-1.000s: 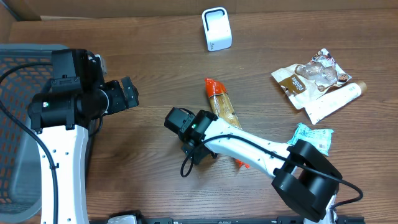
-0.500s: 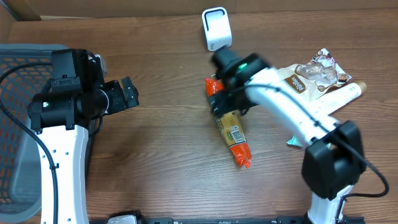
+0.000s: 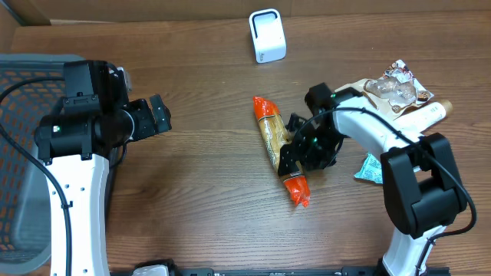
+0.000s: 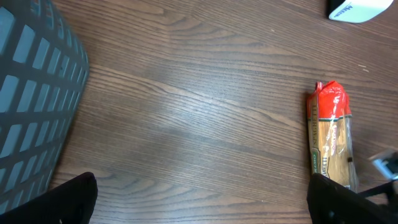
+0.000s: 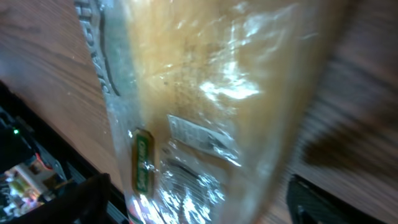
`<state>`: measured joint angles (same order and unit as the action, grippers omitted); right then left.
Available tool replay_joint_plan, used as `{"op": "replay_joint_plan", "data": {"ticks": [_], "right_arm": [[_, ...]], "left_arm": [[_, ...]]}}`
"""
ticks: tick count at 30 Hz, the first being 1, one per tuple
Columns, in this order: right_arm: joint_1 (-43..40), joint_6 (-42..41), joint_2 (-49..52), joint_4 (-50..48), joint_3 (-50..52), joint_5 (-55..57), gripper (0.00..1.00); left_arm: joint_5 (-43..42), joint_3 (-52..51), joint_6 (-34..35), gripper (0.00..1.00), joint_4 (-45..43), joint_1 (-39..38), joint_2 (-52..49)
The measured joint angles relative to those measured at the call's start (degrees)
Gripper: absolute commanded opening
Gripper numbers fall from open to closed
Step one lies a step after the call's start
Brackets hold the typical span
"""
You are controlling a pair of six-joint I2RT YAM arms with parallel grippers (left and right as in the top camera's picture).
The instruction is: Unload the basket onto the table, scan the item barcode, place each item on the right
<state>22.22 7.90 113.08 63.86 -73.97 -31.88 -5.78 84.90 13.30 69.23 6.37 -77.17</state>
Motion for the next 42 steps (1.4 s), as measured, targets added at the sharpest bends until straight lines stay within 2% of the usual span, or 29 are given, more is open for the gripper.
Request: {"op": "replay_joint_plan", "data": {"ticks": [5, 9, 17, 23, 24, 25, 26, 27, 29, 31, 34, 39, 42], "right_arm": [[1.6, 0.7, 0.0, -1.9, 0.9, -1.7, 0.48], [1.8, -0.1, 0.0, -2.8, 0.9, -2.5, 0.31], [1.9, -1.6, 0.0, -0.5, -3.1, -1.7, 0.12], [3.6, -6.8, -2.3, 2.7, -10.5, 7.3, 0.08], [4.5, -7.8, -3.1, 3.2, -11.7, 9.4, 0.09], [5.5, -8.5, -3.7, 3.4, -12.6, 11.3, 0.15], [7.3, -9.4, -4.4, 3.5, -13.5, 14.3, 0.43], [8.0, -10.1, -4.6, 3.5, -13.7, 15.2, 0.55], [10.9, -13.4, -5.0, 3.7, -13.8, 20.3, 0.74], [12.7, -16.5, -5.0, 2.9, -13.6, 23.7, 0.84], [12.7, -19.4, -5.0, 0.2, -12.5, 24.7, 0.89], [9.9, -21.5, -5.0, -6.2, -6.8, 20.7, 0.90], [9.2, -22.0, -5.0, -10.8, -2.2, 17.4, 0.87]], "left_arm": [[0.0, 0.0, 0.0, 1.00, 0.0, 0.0, 0.0], [0.0, 0.0, 0.0, 1.00, 0.0, 0.0, 0.0], [0.0, 0.0, 0.0, 1.00, 0.0, 0.0, 0.0], [0.0, 0.0, 0.0, 0.99, 0.0, 0.0, 0.0], [0.0, 0.0, 0.0, 1.00, 0.0, 0.0, 0.0], [0.0, 0.0, 0.0, 1.00, 0.0, 0.0, 0.0], [0.0, 0.0, 0.0, 1.00, 0.0, 0.0, 0.0], [0.0, 0.0, 0.0, 0.99, 0.0, 0.0, 0.0], [0.0, 0.0, 0.0, 1.00, 0.0, 0.0, 0.0], [0.0, 0.0, 0.0, 1.00, 0.0, 0.0, 0.0], [0.0, 0.0, 0.0, 1.00, 0.0, 0.0, 0.0], [0.0, 0.0, 0.0, 0.99, 0.0, 0.0, 0.0], [0.0, 0.0, 0.0, 1.00, 0.0, 0.0, 0.0]]}}
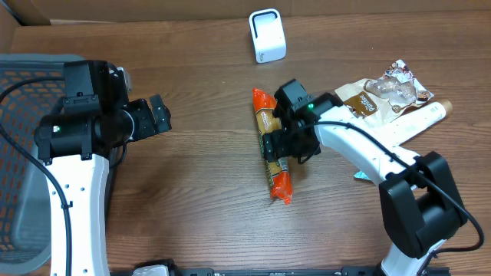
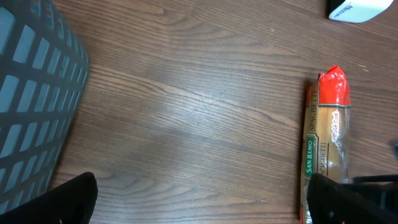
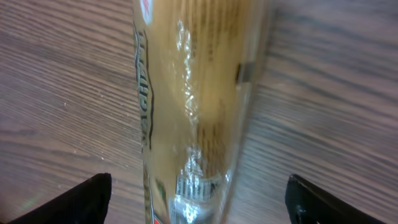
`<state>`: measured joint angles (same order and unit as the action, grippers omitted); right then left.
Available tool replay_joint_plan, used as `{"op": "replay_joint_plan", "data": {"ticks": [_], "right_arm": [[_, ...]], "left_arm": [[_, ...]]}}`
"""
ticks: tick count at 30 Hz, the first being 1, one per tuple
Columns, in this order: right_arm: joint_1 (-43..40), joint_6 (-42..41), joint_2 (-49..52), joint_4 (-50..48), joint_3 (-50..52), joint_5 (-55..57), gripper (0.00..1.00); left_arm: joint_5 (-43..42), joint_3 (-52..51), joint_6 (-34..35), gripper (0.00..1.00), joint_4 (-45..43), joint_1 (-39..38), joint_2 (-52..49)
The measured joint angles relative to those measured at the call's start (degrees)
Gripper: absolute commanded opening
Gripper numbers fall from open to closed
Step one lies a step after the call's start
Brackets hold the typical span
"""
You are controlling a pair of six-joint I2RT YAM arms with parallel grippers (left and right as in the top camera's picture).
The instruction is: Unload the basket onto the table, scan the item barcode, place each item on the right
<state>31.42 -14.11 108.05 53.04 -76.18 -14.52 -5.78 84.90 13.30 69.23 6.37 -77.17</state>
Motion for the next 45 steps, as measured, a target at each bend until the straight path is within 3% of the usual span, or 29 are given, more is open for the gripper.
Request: {"op": "replay_joint_plan", "data": {"ticks": [3, 5, 11, 14, 18, 26, 32, 39, 40, 41, 44, 45], "right_arm": [[0.4, -0.4, 0.0, -4.4, 3.3, -3.5, 0.82], [0.7, -1.0, 0.0, -6.9, 5.1, -5.0, 0.72], [0.9, -4.3, 0.0, -9.2, 7.4, -7.1, 0.24], [0.9, -5.3, 0.0, -9.7, 7.4, -7.9, 0.11], [0.8, -5.5, 0.0, -9.6, 7.3, -8.4, 0.04], [0.9, -3.7, 0.3, 3.1, -0.9, -3.5, 0.04], [2.6, -4.4, 0.4, 15.1, -12.6, 13.4, 0.04], [10.5, -7.5, 1.9, 15.9, -12.6, 31.2, 0.04], [12.0, -7.7, 2.9, 15.2, -12.6, 32.5, 0.06], [13.2, -7.9, 4.0, 14.6, -12.6, 33.4, 0.16], [17.3, -8.4, 8.3, 13.6, -12.6, 34.6, 0.59], [18.8, -8.2, 9.7, 13.5, -12.6, 34.5, 0.63]], "left_arm": [[0.0, 0.0, 0.0, 1.00, 0.0, 0.0, 0.0], [0.0, 0.0, 0.0, 1.00, 0.0, 0.0, 0.0], [0.0, 0.0, 0.0, 0.99, 0.0, 0.0, 0.0], [0.0, 0.0, 0.0, 1.00, 0.0, 0.0, 0.0], [0.0, 0.0, 0.0, 1.00, 0.0, 0.0, 0.0], [0.0, 0.0, 0.0, 1.00, 0.0, 0.0, 0.0], [0.0, 0.0, 0.0, 1.00, 0.0, 0.0, 0.0], [0.0, 0.0, 0.0, 1.00, 0.0, 0.0, 0.0], [0.0, 0.0, 0.0, 0.99, 0.0, 0.0, 0.0], [0.0, 0.0, 0.0, 1.00, 0.0, 0.0, 0.0], [0.0, 0.0, 0.0, 1.00, 0.0, 0.0, 0.0], [0.0, 0.0, 0.0, 1.00, 0.0, 0.0, 0.0]]}}
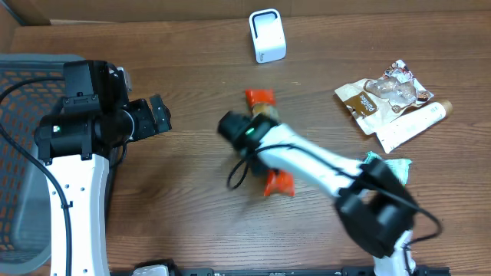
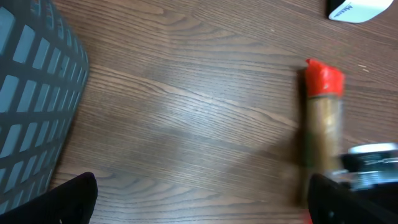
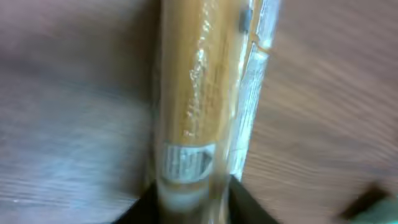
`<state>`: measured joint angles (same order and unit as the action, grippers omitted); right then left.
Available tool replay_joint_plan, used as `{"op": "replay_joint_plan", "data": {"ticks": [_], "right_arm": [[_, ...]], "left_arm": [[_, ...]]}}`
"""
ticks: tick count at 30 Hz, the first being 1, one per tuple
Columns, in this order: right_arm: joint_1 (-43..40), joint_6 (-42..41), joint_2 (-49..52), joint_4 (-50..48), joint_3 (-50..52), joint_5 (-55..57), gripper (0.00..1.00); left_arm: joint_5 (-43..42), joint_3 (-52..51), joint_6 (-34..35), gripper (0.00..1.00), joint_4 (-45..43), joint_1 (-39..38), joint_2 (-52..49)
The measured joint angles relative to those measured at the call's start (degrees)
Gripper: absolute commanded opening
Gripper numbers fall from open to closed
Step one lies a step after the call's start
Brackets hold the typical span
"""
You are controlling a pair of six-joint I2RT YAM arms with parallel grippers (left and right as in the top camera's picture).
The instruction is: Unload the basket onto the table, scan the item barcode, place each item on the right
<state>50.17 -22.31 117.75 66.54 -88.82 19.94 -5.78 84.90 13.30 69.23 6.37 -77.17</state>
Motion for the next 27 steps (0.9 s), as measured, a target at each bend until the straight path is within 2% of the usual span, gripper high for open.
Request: {"op": "replay_joint_plan", "data": {"ticks": [1, 6, 9, 10, 16, 22, 27], "right_arm": [[1.5, 0.5, 1.2, -0.2, 0.0, -0.6, 0.66], [6.5, 1.2, 2.6, -0.4, -0.7, -5.4, 0.66], [5.7, 1.3, 2.5, 0.4, -3.8, -9.0, 0.66], [4.7, 1.4, 2.1, 0.6, -5.0, -10.4, 0.69], [-6.6, 2.8, -3.9, 1.2, -7.7, -17.7, 0.89], [-21.9, 10.5, -5.5, 0.2, -6.6, -33.7, 0.91], [-27.0, 14.7, -5.4, -3.2, 0.2, -43.8, 0.91]], "left_arm": [[0.0, 0.0, 0.0, 0.99, 0.0, 0.0, 0.0], [0.0, 0.0, 0.0, 1.00, 0.0, 0.0, 0.0], [0.0, 0.0, 0.0, 1.00, 0.0, 0.0, 0.0], [0.0, 0.0, 0.0, 0.99, 0.0, 0.0, 0.0], [0.0, 0.0, 0.0, 1.00, 0.0, 0.0, 0.0], [0.0, 0.0, 0.0, 1.00, 0.0, 0.0, 0.0], [0.0, 0.0, 0.0, 1.00, 0.0, 0.0, 0.0]]}}
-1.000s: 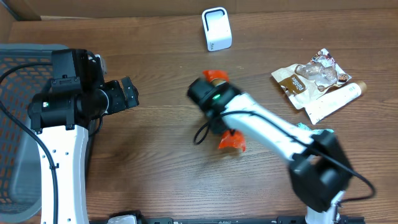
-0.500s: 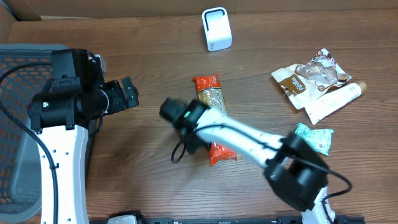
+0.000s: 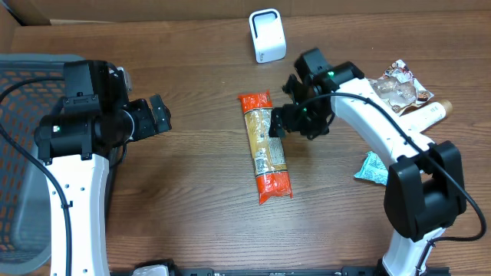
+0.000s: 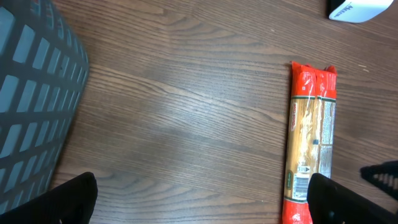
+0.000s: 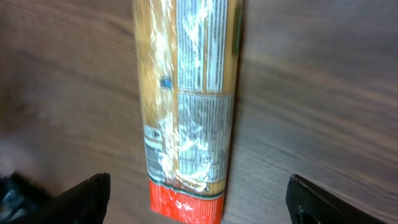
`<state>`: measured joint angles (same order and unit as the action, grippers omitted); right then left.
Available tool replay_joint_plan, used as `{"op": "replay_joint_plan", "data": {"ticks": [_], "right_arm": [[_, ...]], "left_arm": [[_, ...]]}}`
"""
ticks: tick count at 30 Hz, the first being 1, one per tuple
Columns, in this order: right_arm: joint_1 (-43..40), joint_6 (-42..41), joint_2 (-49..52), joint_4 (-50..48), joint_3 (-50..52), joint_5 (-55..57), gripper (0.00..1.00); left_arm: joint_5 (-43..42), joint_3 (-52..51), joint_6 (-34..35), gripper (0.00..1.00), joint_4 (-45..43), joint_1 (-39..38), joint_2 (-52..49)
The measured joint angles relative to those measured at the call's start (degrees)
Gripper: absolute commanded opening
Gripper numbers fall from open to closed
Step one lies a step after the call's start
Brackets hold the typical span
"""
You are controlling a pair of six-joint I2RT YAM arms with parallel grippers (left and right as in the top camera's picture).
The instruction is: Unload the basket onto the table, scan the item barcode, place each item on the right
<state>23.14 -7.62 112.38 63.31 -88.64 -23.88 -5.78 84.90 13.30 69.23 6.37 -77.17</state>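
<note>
The pasta packet [image 3: 265, 150] lies flat in the middle of the table, red at both ends, its printed label side up. It also shows in the right wrist view [image 5: 186, 106] and in the left wrist view [image 4: 310, 144], where a small barcode sits near its lower red end. My right gripper [image 3: 284, 116] hovers open just right of the packet's upper half, its fingers [image 5: 87, 198] wide apart and touching nothing. My left gripper [image 3: 159, 115] stands open far to the left. The white scanner [image 3: 267, 35] stands at the back.
A grey mesh basket [image 3: 23, 153] fills the left edge and shows in the left wrist view [image 4: 31, 106]. Snack bags [image 3: 387, 90], a white tube [image 3: 413, 121] and a teal sachet [image 3: 373, 169] lie at the right.
The packet was in my right gripper, blurred in motion, with the arm reaching left. Now it lies flat with the label side up, let go, and the right gripper is open to its right.
First my right gripper was at the lower part of the slanted packet. Then it was at the packet's middle, the packet nearly straight. Then it gripped the packet in motion farther left. Now the packet rests turned over, label side up. The left arm has stayed still.
</note>
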Motion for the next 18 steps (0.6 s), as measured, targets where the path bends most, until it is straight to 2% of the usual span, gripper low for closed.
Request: {"op": "replay_joint_plan", "data": {"ticks": [7, 18], "right_arm": [[0.3, 1.4, 2.4, -9.5, 10.8, -10.0, 0.88], [0.5, -10.1, 2.2, -27.2, 20.0, -16.8, 0.75]], "left_arm": [[0.0, 0.0, 0.0, 1.00, 0.0, 0.0, 0.0], [0.0, 0.0, 0.0, 1.00, 0.0, 0.0, 0.0]]}}
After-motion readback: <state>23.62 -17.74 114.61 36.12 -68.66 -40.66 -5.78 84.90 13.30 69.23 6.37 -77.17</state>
